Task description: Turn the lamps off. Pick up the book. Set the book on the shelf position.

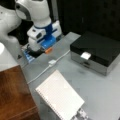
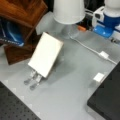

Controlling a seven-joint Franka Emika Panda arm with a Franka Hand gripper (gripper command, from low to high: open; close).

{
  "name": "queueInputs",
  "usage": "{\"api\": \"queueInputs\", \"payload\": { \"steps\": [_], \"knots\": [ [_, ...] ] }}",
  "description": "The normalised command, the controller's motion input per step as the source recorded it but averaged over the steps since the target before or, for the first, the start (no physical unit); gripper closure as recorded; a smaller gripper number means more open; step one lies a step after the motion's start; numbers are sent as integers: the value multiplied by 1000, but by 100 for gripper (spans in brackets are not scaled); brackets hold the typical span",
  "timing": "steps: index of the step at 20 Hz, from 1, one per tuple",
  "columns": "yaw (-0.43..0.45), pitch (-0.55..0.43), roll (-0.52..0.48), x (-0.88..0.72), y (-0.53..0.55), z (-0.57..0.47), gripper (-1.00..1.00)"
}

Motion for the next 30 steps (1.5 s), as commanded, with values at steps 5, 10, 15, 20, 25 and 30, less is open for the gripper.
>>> {"api": "queueInputs", "payload": {
  "steps": [5,10,15,20,25,30],
  "knots": [
    [99,168,-44,242,-147,299,-100],
    [116,214,-87,326,-198,271,-100],
    [148,267,-130,412,-231,160,-100],
    [162,307,-114,534,-198,265,-100],
    [158,357,-106,592,-167,374,-100],
    [144,403,-103,642,-114,392,-100]
  ]
}}
